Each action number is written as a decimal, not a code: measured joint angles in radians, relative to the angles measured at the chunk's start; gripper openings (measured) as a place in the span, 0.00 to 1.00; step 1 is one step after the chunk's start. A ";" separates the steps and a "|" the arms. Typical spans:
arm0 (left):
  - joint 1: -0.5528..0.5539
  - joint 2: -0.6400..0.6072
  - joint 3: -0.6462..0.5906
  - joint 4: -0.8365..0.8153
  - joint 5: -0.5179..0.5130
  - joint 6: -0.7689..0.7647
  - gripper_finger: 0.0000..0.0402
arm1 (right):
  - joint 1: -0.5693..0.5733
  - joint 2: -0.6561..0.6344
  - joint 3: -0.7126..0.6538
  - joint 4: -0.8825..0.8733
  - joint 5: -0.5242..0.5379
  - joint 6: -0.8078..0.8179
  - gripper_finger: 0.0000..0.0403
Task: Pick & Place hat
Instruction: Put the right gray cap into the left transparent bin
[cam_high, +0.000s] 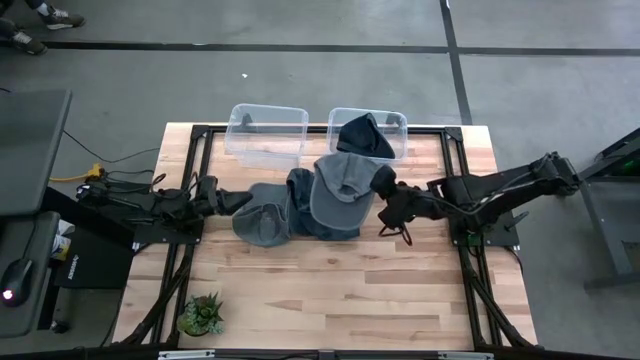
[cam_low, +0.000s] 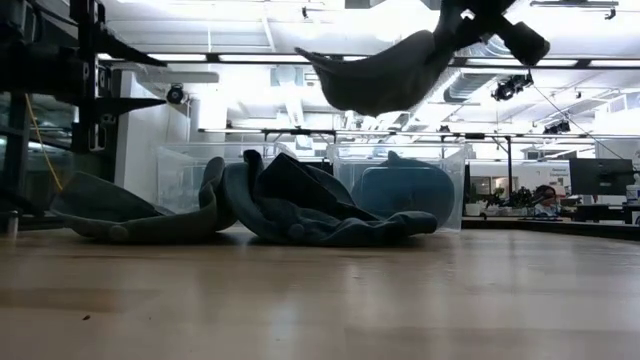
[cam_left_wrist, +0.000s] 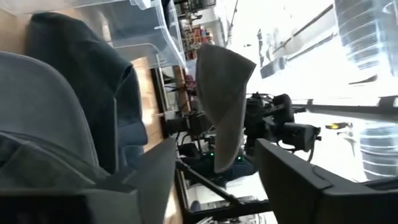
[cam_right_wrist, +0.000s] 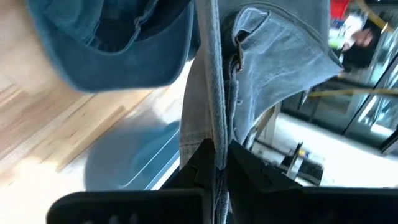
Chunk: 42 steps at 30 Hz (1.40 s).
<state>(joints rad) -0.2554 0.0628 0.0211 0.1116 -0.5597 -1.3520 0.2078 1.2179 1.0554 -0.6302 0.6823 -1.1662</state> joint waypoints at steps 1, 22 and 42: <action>0.000 0.000 0.003 -0.007 -0.005 -0.007 0.59 | -0.006 0.000 0.000 0.020 -0.015 -0.029 0.03; 0.000 0.327 0.125 0.001 -0.079 -0.250 0.64 | -0.078 0.140 0.000 0.255 -0.270 -0.380 0.03; 0.001 0.786 0.357 -0.003 0.023 -0.381 0.64 | -0.077 0.266 -0.001 0.370 -0.323 -0.459 0.03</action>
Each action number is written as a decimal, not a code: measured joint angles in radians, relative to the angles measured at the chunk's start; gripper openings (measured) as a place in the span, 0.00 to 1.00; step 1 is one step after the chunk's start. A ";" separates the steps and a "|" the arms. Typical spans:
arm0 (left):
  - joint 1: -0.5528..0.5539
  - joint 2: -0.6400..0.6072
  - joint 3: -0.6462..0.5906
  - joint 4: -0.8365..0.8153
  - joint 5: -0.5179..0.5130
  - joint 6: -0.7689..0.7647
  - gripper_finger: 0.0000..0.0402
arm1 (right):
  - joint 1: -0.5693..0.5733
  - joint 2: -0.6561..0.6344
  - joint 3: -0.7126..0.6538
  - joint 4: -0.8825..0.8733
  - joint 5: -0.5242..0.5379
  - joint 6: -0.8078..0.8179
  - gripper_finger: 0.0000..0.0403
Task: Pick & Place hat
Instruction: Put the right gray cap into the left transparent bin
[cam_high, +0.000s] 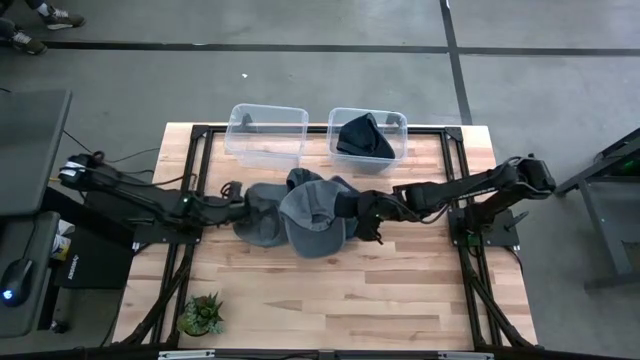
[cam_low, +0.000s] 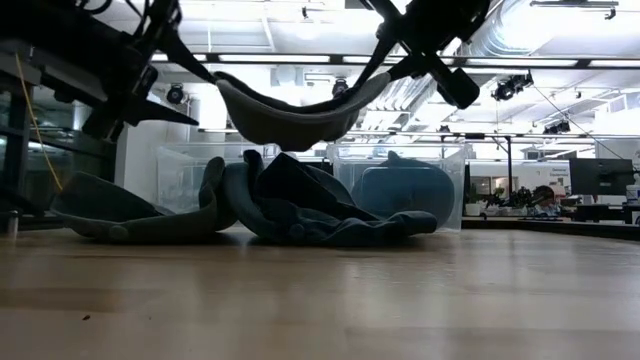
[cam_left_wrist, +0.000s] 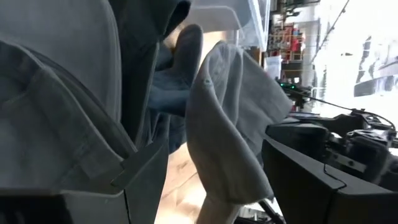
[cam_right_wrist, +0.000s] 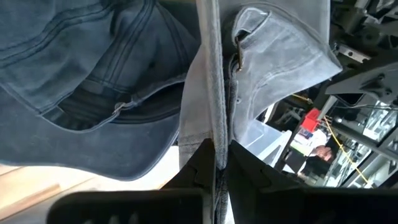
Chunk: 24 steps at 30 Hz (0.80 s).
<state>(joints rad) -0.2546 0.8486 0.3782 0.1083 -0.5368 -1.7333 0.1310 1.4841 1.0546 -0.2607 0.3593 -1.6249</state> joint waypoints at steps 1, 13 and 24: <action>0.000 0.017 0.008 0.000 0.003 -0.003 0.64 | 0.000 0.000 0.000 0.000 -0.004 0.000 0.03; 0.018 0.158 0.104 0.024 0.068 -0.010 0.64 | 0.003 0.000 0.000 -0.002 -0.058 -0.033 0.03; 0.156 0.299 0.215 0.025 0.376 -0.002 0.64 | 0.003 0.000 0.000 -0.005 -0.048 -0.025 0.03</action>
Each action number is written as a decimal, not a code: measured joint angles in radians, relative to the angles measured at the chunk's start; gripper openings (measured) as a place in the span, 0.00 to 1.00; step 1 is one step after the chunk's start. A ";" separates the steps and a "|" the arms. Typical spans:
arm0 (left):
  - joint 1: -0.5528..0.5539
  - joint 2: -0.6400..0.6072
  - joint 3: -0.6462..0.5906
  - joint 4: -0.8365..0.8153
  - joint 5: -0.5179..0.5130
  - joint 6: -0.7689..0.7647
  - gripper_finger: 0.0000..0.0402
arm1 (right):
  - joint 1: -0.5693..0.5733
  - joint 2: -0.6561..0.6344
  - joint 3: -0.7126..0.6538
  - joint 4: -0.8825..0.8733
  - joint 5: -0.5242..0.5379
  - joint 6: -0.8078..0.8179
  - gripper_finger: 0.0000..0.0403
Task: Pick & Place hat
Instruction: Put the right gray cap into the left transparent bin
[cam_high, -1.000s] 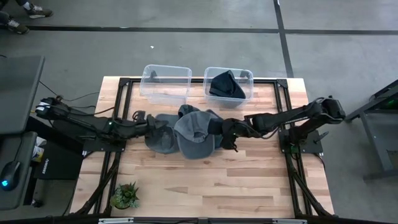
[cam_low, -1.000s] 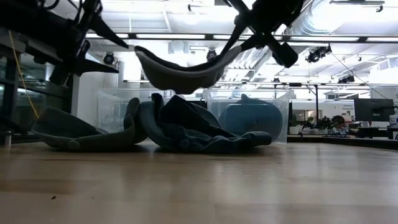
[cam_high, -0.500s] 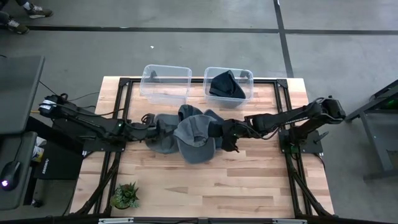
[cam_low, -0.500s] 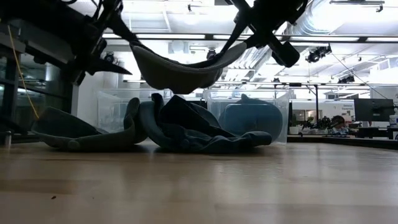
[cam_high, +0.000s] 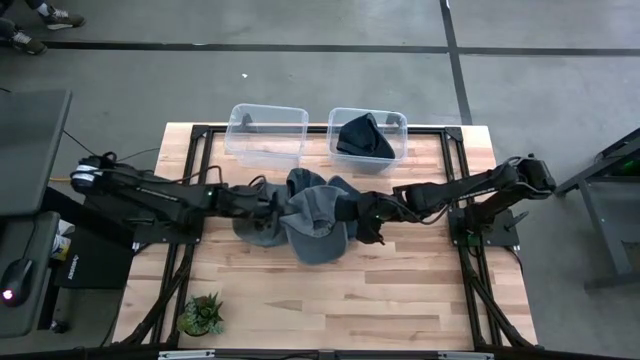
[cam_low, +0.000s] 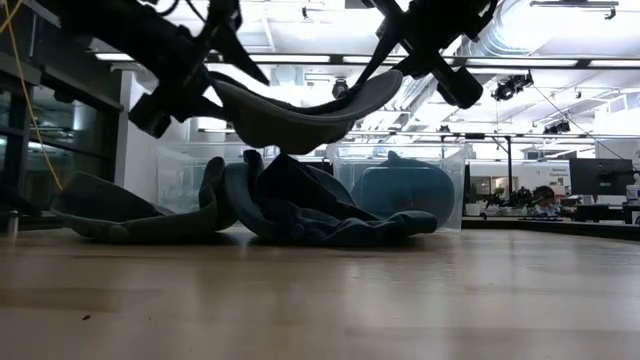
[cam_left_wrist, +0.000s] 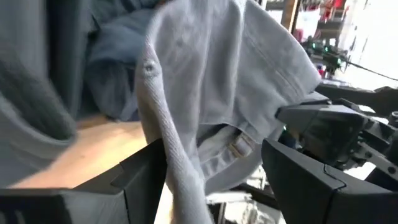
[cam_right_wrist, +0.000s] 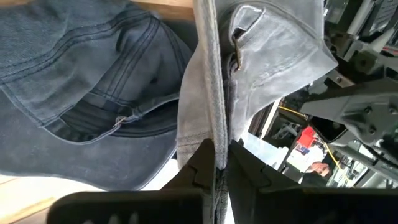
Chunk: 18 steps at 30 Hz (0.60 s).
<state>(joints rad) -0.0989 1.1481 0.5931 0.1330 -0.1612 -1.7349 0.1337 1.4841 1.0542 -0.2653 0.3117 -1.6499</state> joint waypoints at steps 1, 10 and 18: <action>0.008 0.002 0.005 0.001 0.032 0.000 0.64 | 0.000 0.000 0.000 -0.001 0.008 0.008 0.03; 0.063 0.002 0.006 -0.003 0.230 -0.028 0.46 | -0.003 0.000 0.000 -0.020 0.037 0.027 0.03; 0.088 0.002 0.006 -0.024 0.237 -0.036 0.25 | -0.003 0.000 0.000 -0.037 0.040 0.054 0.03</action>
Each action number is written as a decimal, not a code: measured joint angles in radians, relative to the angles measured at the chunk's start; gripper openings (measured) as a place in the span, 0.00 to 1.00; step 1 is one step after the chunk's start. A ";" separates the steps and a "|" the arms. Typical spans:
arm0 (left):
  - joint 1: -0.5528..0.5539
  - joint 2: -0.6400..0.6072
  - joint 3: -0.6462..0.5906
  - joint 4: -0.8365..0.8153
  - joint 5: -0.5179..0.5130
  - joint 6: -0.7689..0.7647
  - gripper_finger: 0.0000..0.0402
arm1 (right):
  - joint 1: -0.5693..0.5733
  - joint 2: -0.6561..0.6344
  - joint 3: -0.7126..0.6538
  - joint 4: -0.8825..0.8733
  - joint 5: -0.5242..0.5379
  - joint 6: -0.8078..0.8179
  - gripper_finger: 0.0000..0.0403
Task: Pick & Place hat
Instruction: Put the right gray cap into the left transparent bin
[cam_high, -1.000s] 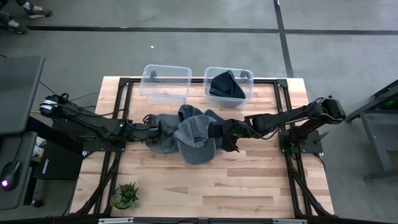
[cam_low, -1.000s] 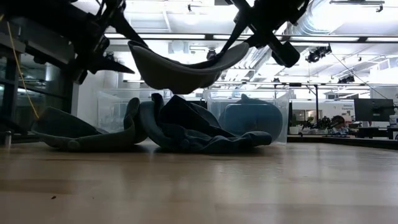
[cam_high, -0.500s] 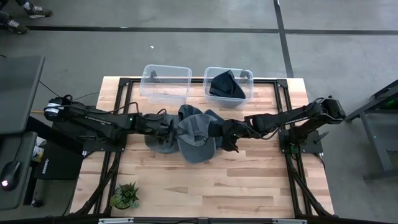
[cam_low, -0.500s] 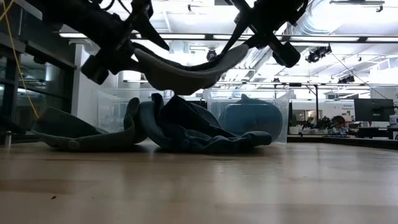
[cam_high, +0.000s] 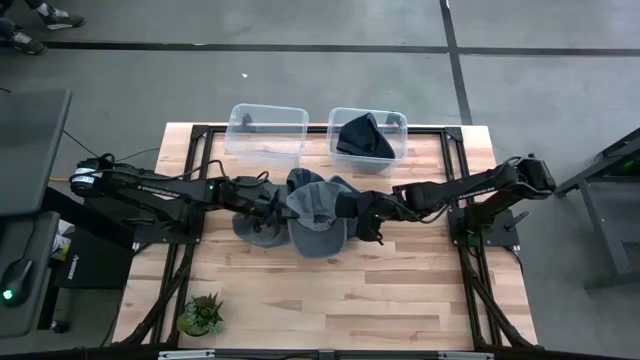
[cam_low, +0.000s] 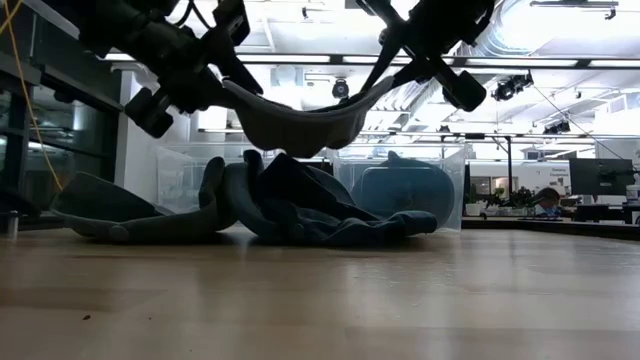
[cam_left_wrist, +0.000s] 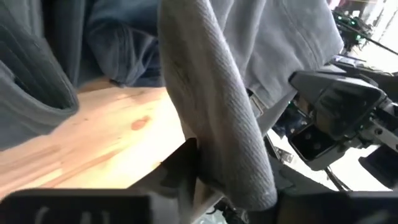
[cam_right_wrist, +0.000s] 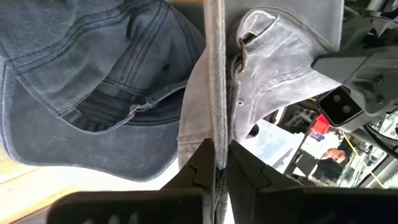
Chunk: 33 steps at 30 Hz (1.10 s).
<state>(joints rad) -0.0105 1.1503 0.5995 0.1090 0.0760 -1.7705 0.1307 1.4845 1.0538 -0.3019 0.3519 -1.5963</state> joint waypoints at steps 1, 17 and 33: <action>0.000 0.000 0.000 -0.009 0.000 0.000 0.23 | 0.000 0.000 0.000 0.000 -0.001 0.000 0.03; -0.003 0.000 0.000 -0.040 -0.014 0.072 0.04 | 0.000 0.000 0.000 0.001 0.004 0.000 0.05; -0.003 -0.001 0.000 -0.037 -0.019 0.098 0.04 | 0.001 -0.056 0.000 0.021 0.000 0.292 0.32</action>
<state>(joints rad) -0.0132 1.1496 0.5995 0.0720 0.0570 -1.6722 0.1314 1.4289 1.0540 -0.2806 0.3520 -1.3043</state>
